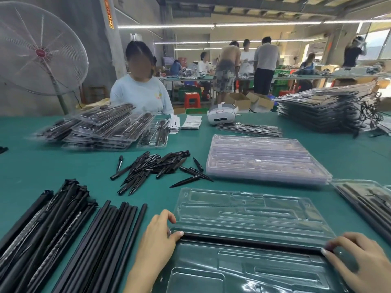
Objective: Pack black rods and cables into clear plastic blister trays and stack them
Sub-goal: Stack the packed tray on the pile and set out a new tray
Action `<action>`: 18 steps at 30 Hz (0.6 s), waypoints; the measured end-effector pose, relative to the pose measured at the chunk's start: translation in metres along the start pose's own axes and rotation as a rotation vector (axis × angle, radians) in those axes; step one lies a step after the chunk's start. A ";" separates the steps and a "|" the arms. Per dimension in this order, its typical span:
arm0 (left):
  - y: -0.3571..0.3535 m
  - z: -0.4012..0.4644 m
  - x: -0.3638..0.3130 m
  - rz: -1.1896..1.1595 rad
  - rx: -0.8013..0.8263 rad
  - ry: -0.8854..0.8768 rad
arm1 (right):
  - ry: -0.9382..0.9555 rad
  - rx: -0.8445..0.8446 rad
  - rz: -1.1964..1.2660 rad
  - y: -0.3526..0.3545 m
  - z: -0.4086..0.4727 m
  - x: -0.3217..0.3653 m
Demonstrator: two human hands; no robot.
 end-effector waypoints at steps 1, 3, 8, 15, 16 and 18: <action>0.000 0.003 0.002 0.002 0.025 0.013 | 0.006 0.010 -0.030 0.004 -0.001 0.005; 0.007 0.016 0.005 0.020 0.024 0.043 | 0.029 0.034 -0.071 0.004 -0.003 0.009; 0.010 0.087 -0.022 0.252 -0.071 -0.048 | -0.002 0.027 -0.161 0.007 -0.004 0.016; -0.051 0.142 -0.024 0.427 0.282 -0.010 | 0.012 0.087 -0.100 -0.003 -0.005 0.013; -0.056 0.143 -0.022 0.395 0.319 0.026 | 0.009 0.096 -0.089 -0.003 -0.005 0.011; -0.057 0.145 -0.021 0.329 0.315 0.061 | 0.014 0.105 -0.078 -0.004 -0.004 0.009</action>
Point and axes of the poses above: each hand's wrist, its own z-axis towards the middle knuckle, its own y-axis out of the back of the hand, x = y × z, the point moved 8 cm from there along z, towards the middle knuckle, and after that the axes turned 1 degree about x, right-handed, at the moved point
